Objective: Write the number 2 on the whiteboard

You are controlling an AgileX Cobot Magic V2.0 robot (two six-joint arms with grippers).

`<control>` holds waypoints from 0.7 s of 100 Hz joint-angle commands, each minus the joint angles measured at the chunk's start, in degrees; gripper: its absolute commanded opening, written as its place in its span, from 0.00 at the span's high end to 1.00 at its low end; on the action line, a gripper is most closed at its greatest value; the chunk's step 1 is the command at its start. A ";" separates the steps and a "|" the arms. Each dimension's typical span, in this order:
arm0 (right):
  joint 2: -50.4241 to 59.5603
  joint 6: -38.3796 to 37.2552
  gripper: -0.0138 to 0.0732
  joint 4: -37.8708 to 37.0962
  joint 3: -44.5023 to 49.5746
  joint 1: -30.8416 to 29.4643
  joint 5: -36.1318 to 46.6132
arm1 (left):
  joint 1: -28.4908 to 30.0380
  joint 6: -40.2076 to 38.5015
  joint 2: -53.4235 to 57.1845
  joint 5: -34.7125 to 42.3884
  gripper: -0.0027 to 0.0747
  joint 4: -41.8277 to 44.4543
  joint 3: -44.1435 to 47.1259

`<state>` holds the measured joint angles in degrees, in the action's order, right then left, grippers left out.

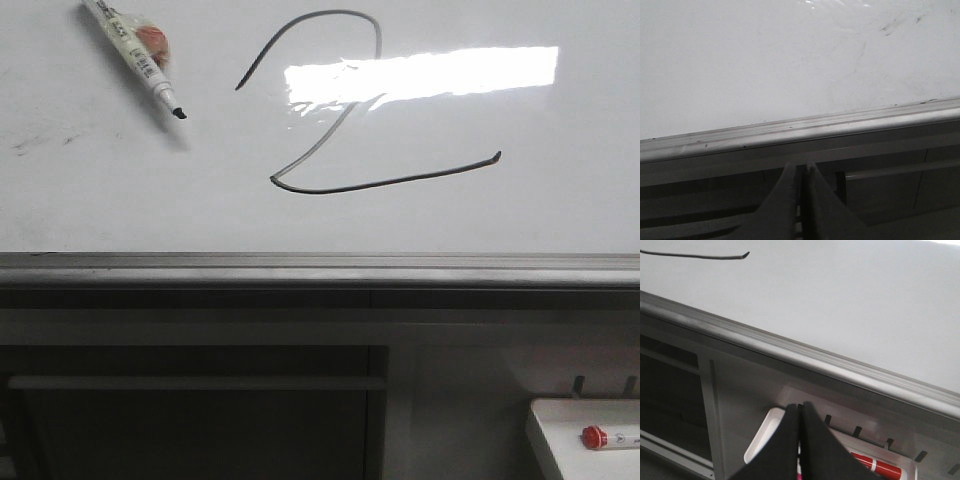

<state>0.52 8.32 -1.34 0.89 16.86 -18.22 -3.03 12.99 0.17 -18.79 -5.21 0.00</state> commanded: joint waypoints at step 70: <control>1.17 -0.15 0.92 -1.03 1.36 -0.32 1.08 | 0.12 -0.57 1.61 4.12 0.99 -0.26 0.69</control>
<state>0.52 8.32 -1.45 0.89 16.86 -18.22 -3.03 12.99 0.17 -18.79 -5.21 0.00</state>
